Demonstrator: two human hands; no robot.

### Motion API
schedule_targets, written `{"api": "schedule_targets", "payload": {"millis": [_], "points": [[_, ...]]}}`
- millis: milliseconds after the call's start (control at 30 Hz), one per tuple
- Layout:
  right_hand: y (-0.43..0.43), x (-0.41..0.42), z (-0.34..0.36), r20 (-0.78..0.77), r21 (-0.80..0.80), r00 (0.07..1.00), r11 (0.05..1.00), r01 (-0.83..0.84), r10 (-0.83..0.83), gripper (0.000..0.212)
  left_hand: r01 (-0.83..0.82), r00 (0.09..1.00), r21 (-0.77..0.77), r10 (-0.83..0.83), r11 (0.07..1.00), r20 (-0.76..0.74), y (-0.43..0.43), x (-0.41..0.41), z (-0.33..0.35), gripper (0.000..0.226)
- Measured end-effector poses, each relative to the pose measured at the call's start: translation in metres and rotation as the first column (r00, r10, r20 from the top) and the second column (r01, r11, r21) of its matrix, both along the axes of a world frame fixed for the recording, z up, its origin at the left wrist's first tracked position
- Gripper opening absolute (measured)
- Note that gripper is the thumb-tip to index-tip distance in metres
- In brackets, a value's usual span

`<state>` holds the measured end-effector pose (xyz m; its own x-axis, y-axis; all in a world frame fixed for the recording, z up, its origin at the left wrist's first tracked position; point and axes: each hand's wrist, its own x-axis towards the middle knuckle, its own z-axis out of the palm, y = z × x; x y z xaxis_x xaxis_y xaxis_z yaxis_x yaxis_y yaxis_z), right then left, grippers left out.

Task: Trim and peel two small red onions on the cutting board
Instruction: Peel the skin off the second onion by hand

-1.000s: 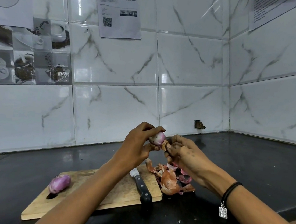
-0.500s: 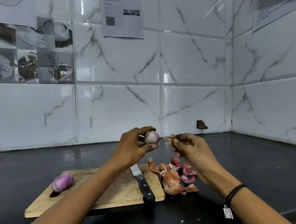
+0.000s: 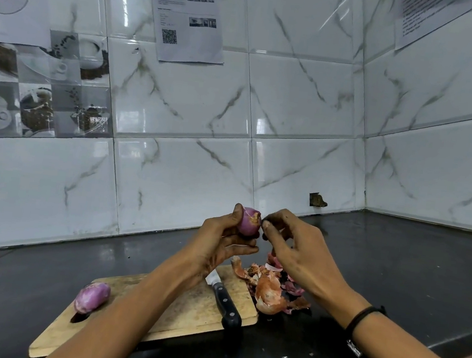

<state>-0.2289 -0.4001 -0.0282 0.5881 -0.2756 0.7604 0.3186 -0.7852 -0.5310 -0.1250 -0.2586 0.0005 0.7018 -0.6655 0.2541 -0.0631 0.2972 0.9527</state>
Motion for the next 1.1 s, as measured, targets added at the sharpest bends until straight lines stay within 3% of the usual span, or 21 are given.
{"api": "schedule_targets", "payload": {"millis": [167,333,500,667,933,1100], "points": [[0.002,-0.002,0.002,0.124,-0.074,0.992,0.997,-0.022,0.031,0.022,-0.005,0.999,0.02,0.005,1.0,0.04,0.002,-0.003,0.001,0.04],[-0.001,0.001,0.001,0.139,-0.189,0.988,0.981,-0.034,0.061,0.042,-0.001,0.999,0.008,0.001,1.0,0.046,0.002,-0.006,0.0,0.04],[-0.005,0.002,0.002,0.185,-0.126,0.981,0.991,-0.042,0.065,0.034,0.009,0.998,0.046,-0.011,0.999,0.059,-0.001,-0.007,-0.002,0.04],[-0.005,0.006,0.0,0.099,-0.062,0.992,0.996,-0.065,0.071,0.032,0.033,0.999,0.024,-0.033,0.999,0.007,-0.001,-0.008,-0.003,0.041],[-0.006,0.008,-0.005,0.066,-0.172,0.995,0.983,-0.067,0.079,0.017,0.031,0.999,0.046,-0.031,0.998,0.006,-0.002,-0.009,-0.003,0.04],[-0.004,0.006,-0.002,0.104,-0.157,0.992,0.986,-0.052,0.069,0.023,0.036,0.999,0.005,-0.036,0.999,0.037,-0.001,-0.01,0.001,0.043]]}}
